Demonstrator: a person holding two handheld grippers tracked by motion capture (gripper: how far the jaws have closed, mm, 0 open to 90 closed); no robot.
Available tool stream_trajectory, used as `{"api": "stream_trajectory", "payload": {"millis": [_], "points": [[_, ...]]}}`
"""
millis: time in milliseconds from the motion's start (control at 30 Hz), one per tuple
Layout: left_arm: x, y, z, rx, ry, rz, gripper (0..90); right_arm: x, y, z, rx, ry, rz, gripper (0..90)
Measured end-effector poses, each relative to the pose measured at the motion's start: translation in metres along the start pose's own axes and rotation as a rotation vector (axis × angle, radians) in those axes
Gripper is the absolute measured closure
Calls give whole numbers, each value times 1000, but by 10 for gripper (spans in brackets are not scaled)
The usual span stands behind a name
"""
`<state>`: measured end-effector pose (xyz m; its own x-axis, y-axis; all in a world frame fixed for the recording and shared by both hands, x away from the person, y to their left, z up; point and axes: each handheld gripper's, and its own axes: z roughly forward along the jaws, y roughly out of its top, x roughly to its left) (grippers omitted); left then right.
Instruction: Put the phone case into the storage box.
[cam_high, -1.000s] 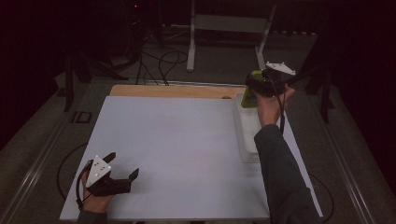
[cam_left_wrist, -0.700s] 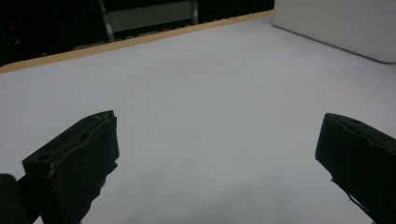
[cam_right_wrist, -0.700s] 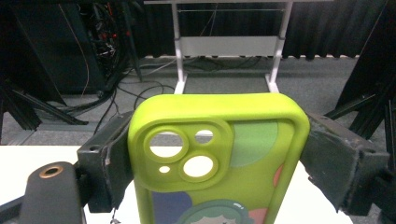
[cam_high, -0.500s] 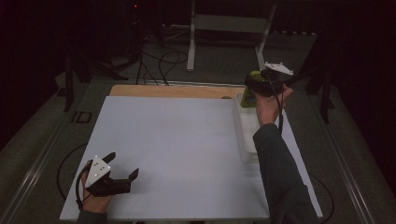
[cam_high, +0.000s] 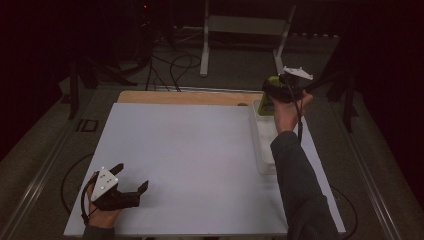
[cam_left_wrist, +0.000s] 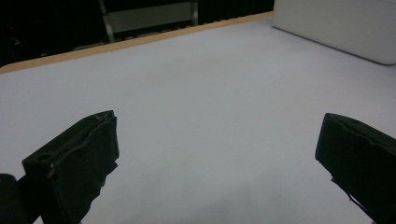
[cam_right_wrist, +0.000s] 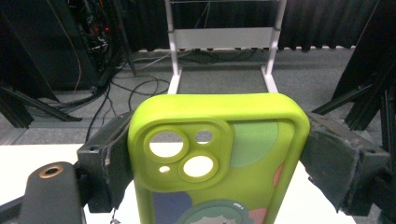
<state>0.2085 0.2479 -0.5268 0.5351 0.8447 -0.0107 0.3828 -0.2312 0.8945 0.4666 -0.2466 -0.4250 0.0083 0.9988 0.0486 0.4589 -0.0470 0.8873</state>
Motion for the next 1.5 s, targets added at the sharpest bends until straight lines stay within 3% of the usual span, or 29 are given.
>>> {"api": "stream_trajectory", "payload": {"millis": [133, 533, 1500], "points": [[0, 0, 0, -1, -1, 0, 0, 0, 0, 2, 2, 4, 17, 162], [1, 0, 0, -4, 1, -3, 0, 4, 1, 10, 8, -12, -17, 161], [1, 0, 0, -7, -2, -5, 0, 4, -5, 25, 27, -20, 1, 161]]}}
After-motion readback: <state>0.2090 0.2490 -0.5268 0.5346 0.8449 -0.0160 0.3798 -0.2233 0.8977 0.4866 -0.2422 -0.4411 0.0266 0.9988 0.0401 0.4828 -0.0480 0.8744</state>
